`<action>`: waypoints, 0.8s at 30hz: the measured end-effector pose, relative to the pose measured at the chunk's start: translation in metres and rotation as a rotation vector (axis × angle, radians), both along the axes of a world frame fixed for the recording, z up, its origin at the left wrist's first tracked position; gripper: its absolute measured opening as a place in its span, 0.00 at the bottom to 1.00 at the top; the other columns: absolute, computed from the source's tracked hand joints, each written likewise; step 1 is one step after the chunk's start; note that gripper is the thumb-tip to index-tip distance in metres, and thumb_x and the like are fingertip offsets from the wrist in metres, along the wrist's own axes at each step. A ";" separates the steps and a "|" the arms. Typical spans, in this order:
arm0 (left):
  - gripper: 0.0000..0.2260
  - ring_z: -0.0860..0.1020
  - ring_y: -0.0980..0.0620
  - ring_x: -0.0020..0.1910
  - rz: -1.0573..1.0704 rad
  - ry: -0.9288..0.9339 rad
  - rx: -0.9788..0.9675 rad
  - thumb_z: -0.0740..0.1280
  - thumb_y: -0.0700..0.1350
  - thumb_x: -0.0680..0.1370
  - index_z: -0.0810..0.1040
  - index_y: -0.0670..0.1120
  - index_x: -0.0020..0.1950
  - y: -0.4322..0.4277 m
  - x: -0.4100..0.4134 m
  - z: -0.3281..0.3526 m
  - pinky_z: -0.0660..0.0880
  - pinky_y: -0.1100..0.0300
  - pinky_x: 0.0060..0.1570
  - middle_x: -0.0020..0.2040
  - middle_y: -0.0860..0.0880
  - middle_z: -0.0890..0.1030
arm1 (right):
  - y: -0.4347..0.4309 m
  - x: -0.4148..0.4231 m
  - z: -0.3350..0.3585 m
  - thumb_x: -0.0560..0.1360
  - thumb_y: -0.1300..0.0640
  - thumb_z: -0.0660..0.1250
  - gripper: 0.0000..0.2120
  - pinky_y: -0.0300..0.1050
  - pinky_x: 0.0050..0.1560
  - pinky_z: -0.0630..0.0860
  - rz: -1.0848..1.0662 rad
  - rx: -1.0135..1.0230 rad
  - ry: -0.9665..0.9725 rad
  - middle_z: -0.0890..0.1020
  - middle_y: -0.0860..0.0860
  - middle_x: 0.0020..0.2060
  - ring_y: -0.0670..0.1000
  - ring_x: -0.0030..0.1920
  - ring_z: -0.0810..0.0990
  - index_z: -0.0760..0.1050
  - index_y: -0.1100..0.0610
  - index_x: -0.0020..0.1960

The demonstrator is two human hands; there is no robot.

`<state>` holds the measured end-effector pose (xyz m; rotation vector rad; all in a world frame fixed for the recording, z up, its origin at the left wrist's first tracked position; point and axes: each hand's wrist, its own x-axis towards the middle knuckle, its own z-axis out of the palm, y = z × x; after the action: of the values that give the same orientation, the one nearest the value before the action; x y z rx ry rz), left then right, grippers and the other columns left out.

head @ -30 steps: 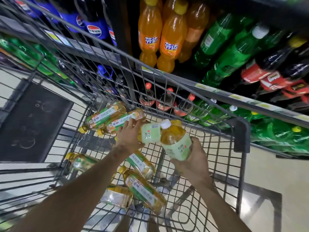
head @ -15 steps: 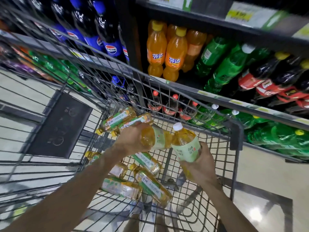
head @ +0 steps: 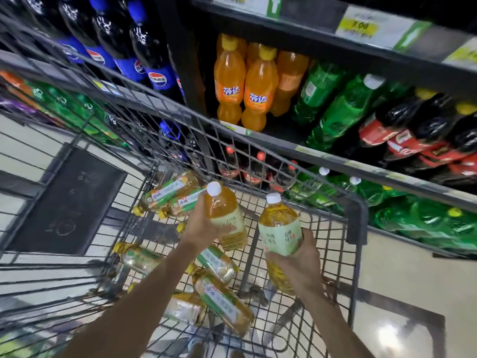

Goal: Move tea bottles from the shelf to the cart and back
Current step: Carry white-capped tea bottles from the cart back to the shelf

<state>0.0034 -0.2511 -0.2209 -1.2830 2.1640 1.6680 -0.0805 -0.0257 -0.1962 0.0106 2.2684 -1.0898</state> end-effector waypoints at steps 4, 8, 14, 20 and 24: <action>0.50 0.73 0.55 0.61 0.024 0.059 0.100 0.82 0.39 0.63 0.56 0.55 0.77 -0.004 -0.011 -0.002 0.71 0.54 0.64 0.55 0.63 0.74 | -0.004 0.000 -0.009 0.58 0.60 0.85 0.37 0.36 0.35 0.78 -0.007 0.018 0.002 0.81 0.48 0.48 0.47 0.45 0.83 0.67 0.51 0.58; 0.47 0.76 0.58 0.55 0.084 0.065 0.167 0.81 0.37 0.64 0.59 0.57 0.74 -0.003 -0.013 0.002 0.75 0.64 0.57 0.53 0.61 0.75 | -0.008 0.002 -0.008 0.57 0.57 0.85 0.38 0.47 0.42 0.80 -0.024 0.018 -0.009 0.78 0.43 0.45 0.49 0.45 0.81 0.65 0.48 0.57; 0.49 0.82 0.55 0.55 0.076 0.021 0.243 0.85 0.57 0.53 0.67 0.52 0.70 0.007 0.001 0.016 0.78 0.52 0.60 0.56 0.53 0.83 | -0.009 -0.001 0.015 0.60 0.64 0.83 0.36 0.32 0.34 0.77 -0.078 -0.101 -0.103 0.80 0.41 0.45 0.36 0.41 0.79 0.68 0.50 0.60; 0.54 0.84 0.51 0.53 0.099 0.019 0.290 0.82 0.68 0.47 0.73 0.49 0.69 0.016 0.013 0.064 0.80 0.47 0.58 0.51 0.53 0.86 | -0.006 0.002 0.064 0.59 0.61 0.84 0.37 0.37 0.46 0.81 -0.094 -0.223 -0.193 0.84 0.44 0.51 0.44 0.52 0.83 0.72 0.49 0.63; 0.55 0.80 0.50 0.62 0.113 0.027 0.346 0.84 0.64 0.51 0.70 0.46 0.73 0.020 0.024 0.108 0.74 0.47 0.67 0.60 0.50 0.84 | -0.005 0.014 0.112 0.60 0.66 0.82 0.34 0.30 0.38 0.78 -0.111 -0.309 -0.202 0.84 0.43 0.49 0.37 0.45 0.83 0.73 0.49 0.60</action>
<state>0.0274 -0.2311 -0.1134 -1.3041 1.7384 2.0029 -0.0662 -0.0309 -0.0845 0.1170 1.9214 -1.4211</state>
